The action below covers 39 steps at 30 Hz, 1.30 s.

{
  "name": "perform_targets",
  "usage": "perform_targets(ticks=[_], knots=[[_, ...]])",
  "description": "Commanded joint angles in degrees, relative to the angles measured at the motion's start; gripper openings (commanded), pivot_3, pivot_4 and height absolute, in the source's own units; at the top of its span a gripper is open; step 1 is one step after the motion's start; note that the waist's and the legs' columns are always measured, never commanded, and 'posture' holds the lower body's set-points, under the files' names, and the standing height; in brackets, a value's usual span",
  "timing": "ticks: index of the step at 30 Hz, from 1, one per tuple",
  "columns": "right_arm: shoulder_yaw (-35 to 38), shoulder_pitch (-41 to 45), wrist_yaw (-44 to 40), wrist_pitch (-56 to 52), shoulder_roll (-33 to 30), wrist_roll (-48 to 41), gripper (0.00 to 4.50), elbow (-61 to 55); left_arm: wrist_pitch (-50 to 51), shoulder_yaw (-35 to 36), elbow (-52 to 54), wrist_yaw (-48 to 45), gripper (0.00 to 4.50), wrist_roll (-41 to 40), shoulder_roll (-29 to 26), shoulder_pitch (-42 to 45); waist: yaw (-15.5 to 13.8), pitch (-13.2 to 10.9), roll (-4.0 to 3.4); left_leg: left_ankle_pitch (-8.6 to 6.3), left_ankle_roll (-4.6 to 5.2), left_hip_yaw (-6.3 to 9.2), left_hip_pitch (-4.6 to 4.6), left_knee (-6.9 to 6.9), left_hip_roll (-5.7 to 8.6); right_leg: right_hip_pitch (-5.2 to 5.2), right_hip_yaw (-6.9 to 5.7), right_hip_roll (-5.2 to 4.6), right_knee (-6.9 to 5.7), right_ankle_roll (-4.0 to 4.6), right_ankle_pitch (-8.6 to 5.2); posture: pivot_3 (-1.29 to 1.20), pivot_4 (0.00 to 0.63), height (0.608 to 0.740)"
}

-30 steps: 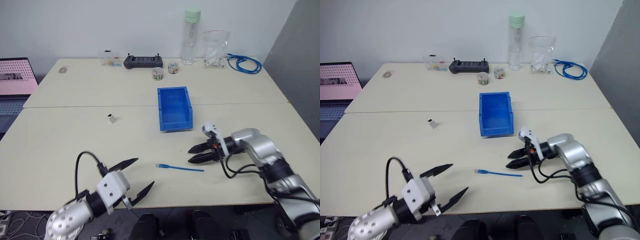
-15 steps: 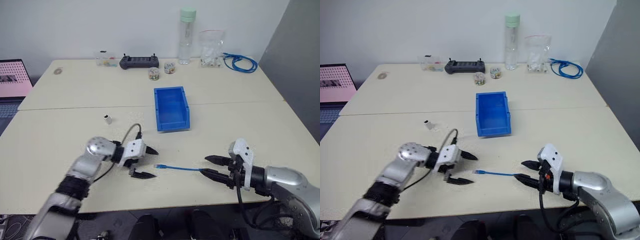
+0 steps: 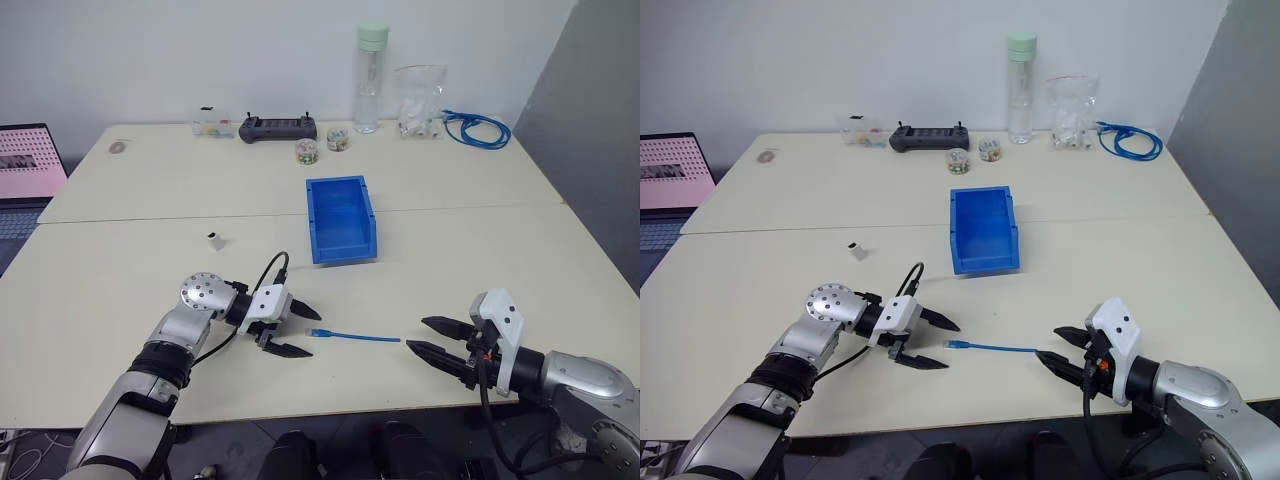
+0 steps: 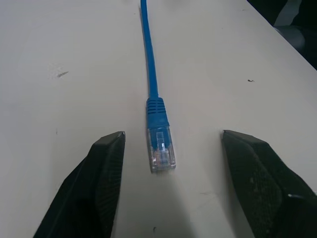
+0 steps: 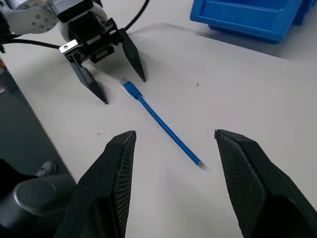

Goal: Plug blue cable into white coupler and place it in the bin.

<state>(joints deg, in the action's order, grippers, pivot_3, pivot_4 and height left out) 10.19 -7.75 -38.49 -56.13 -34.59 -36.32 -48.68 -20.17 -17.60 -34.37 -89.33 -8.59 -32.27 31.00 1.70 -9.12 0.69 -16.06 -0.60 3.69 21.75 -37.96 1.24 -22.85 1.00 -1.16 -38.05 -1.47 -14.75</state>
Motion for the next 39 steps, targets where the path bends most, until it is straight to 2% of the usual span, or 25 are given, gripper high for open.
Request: perform_targets(ticks=[1, 3, 4, 6, 8, 10, 16, 20, 24, 27, 29, 33, 36, 39], knots=[[0.7, -0.4, -2.1, 2.0, -3.4, -2.1, 2.73, -2.4, -0.3, -2.1, -2.9, 0.1, 2.71, 3.8, -0.1, -2.0, -0.1, 0.0, 0.0, 0.0, 0.0, 0.04, -0.02, -0.01, 0.01, 0.06, -0.02, 0.0, 0.04, -0.01, -0.01, 0.0, 0.15, 0.74], [0.1, -0.6, -2.4, 2.6, -4.3, -2.8, 2.73, -2.5, 0.0, -2.4, -3.4, 0.4, 2.55, 4.3, 0.1, -1.9, -0.1, 0.0, 0.01, 0.0, 0.0, 0.1, -0.14, 0.0, 0.03, 0.25, -0.06, 0.0, 0.1, -0.04, -0.03, 0.0, 0.15, 0.74], [-0.2, -0.6, -2.3, 2.8, -4.5, -3.0, 2.73, -2.5, 0.0, -2.5, -3.5, 0.4, 2.31, 4.5, 0.0, -2.0, -0.1, 0.0, 0.0, 0.0, 0.0, 0.14, -0.24, 0.01, 0.03, 0.39, -0.07, -0.01, 0.14, -0.05, -0.04, 0.0, 0.15, 0.74], [-0.6, -0.6, -2.3, 3.3, -5.1, -3.3, 2.73, -2.4, 0.3, -2.7, -3.5, 0.3, 2.25, 4.7, -0.1, -2.2, -0.1, 0.0, -0.01, -0.01, 0.01, 0.25, -0.44, 0.04, 0.03, 0.65, -0.07, -0.03, 0.24, -0.06, -0.09, 0.0, 0.15, 0.74], [-1.0, -0.7, -2.3, 3.9, -5.5, -3.4, 2.73, -2.1, 0.3, -2.7, -3.4, 0.7, 1.85, 4.9, -0.3, -2.3, -0.2, 0.0, 0.0, -0.01, 0.01, 0.26, -0.51, 0.06, 0.03, 0.75, -0.06, -0.07, 0.28, -0.07, -0.11, 0.0, 0.15, 0.74], [-1.3, -0.6, -2.1, 4.5, -5.7, -3.2, 2.73, -1.5, 1.3, -2.6, -3.4, 1.2, 1.73, 4.8, -0.3, -2.3, -0.2, 0.0, -0.01, -0.01, 0.0, 0.26, -0.61, 0.06, 0.03, 0.84, -0.06, -0.11, 0.3, -0.08, -0.12, 0.0, 0.15, 0.74], [-2.3, -1.2, -0.2, 5.1, -4.8, -4.0, 2.73, -1.3, 6.4, -2.0, -0.1, 1.9, 0.84, 3.3, -0.2, -3.9, -0.2, 0.0, -0.01, -0.02, 0.0, 0.3, -0.71, 0.08, 0.03, 0.94, -0.04, -0.18, 0.32, -0.08, -0.14, 0.0, 0.15, 0.74], [-3.9, -1.7, 1.3, 5.3, -4.4, -4.1, 2.73, -1.9, 26.4, 1.7, 6.8, 6.4, 0.23, -3.0, 2.0, -3.5, -0.2, 0.0, 0.01, -0.02, 0.0, 0.3, -0.7, 0.09, 0.02, 0.94, -0.03, -0.2, 0.33, -0.11, -0.16, 0.0, 0.15, 0.74], [-2.6, -2.2, 2.9, 3.7, -3.4, -8.1, 2.73, -2.5, 51.0, 5.6, 18.8, 11.1, 0.23, -11.8, 1.9, -3.0, -0.4, -0.1, 0.17, -0.02, 0.0, 0.42, -0.54, 0.04, 0.06, 0.87, -0.12, -0.19, 0.33, -0.14, -0.18, 0.0, 0.15, 0.74], [2.0, -0.2, 10.0, 0.5, 0.9, -22.7, 2.73, 0.1, 79.8, 13.5, 30.9, 18.0, 0.23, -28.0, 3.4, -1.2, -0.2, -0.3, 0.36, -0.01, -0.01, 0.52, -0.12, -0.02, 0.04, 0.5, -0.17, -0.19, 0.29, -0.15, -0.18, 0.0, 0.15, 0.74], [3.1, 1.1, 15.4, -0.5, 2.2, -33.0, 2.73, 2.2, 91.7, 18.4, 35.2, 22.5, 0.23, -35.3, 5.2, -1.1, -0.1, -0.3, 0.37, -0.01, -0.01, 0.62, 0.07, -0.03, 0.0, 0.33, -0.24, -0.2, 0.26, -0.14, -0.17, 0.0, 0.15, 0.74], [0.7, 2.8, 26.3, 2.0, 2.7, -52.2, 2.73, 6.9, 104.5, 26.2, 40.3, 30.9, 0.23, -43.8, 10.7, -2.3, 0.0, -0.3, 0.33, -0.01, -0.01, 0.6, 0.04, 0.02, 0.01, 0.32, -0.21, -0.24, 0.23, -0.11, -0.18, 0.0, 0.15, 0.74], [-1.7, 5.3, 33.0, 4.9, 3.6, -59.3, 2.73, 9.5, 110.9, 31.1, 41.2, 36.0, 0.23, -47.6, 14.5, -2.7, 0.0, -0.3, 0.32, -0.01, -0.02, 0.6, 0.03, 0.01, 0.01, 0.31, -0.2, -0.23, 0.2, -0.11, -0.18, 0.0, 0.15, 0.74], [-4.0, 7.8, 38.1, 8.2, 4.5, -65.8, 2.73, 10.3, 112.7, 32.4, 42.3, 39.5, 0.23, -51.8, 15.4, -3.9, 0.0, -0.3, 0.32, 0.0, -0.02, 0.59, 0.02, 0.0, 0.02, 0.32, -0.19, -0.22, 0.2, -0.11, -0.18, 0.0, 0.15, 0.74]])
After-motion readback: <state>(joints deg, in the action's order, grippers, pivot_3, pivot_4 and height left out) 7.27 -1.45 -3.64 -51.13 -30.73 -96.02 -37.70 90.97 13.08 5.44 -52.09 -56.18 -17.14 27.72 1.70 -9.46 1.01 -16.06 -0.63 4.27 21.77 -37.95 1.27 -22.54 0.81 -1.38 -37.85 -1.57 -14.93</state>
